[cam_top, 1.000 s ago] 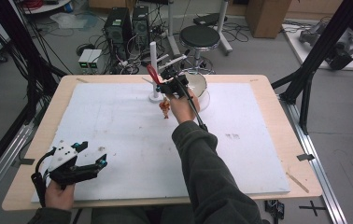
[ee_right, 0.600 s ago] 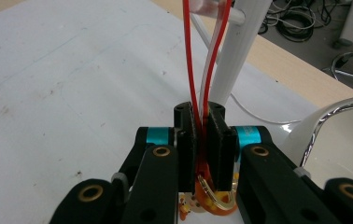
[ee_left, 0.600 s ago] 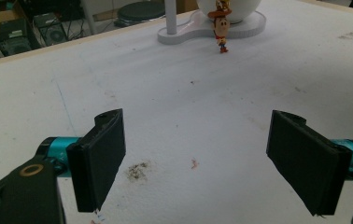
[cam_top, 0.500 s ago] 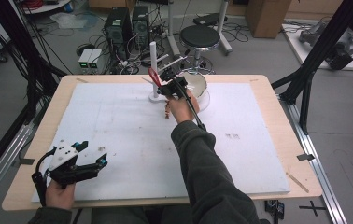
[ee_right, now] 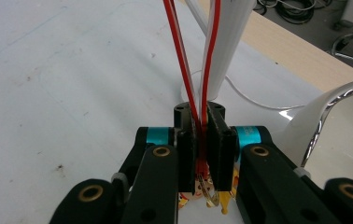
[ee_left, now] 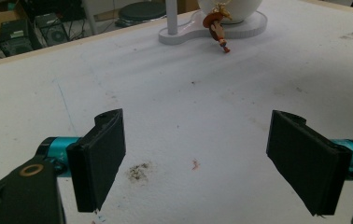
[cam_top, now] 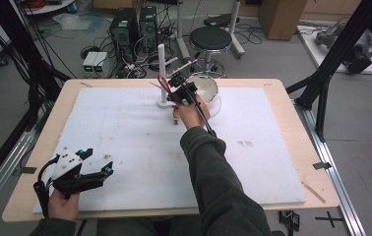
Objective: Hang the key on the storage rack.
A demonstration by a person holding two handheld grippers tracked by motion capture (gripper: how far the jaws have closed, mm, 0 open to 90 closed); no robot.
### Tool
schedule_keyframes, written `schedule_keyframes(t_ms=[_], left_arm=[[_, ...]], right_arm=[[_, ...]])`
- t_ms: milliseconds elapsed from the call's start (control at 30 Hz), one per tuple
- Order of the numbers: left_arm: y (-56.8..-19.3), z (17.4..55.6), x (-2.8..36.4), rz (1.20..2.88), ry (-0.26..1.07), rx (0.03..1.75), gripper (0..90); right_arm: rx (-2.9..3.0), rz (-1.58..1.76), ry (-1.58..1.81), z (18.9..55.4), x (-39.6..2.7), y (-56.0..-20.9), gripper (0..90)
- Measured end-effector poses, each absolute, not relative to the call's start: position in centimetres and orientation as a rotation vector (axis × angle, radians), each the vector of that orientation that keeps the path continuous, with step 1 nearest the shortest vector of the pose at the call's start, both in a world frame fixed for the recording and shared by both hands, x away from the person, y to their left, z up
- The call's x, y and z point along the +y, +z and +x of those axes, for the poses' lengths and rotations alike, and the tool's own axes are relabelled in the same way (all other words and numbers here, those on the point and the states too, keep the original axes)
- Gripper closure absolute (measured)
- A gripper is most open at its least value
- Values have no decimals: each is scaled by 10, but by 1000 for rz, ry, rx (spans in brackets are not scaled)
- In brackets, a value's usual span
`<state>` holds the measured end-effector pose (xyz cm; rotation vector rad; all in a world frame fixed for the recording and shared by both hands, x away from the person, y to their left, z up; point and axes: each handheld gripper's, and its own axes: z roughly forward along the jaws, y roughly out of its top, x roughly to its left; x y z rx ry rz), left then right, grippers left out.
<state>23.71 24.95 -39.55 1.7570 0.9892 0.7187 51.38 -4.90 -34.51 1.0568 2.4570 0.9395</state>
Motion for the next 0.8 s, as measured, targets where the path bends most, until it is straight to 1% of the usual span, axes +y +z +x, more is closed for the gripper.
schedule_keyframes(t_ms=[567, 700, 800], left_arm=[[-395, 236, 251, 1754, 721, 985, 202], [-395, 236, 251, 1758, 721, 983, 202], [-395, 236, 251, 1759, 722, 981, 202]], right_arm=[[2495, 1085, 910, 523, -46, -355, 829], [2501, 1109, 956, 523, -49, -354, 769], [2499, 1103, 982, 522, -51, -351, 751]])
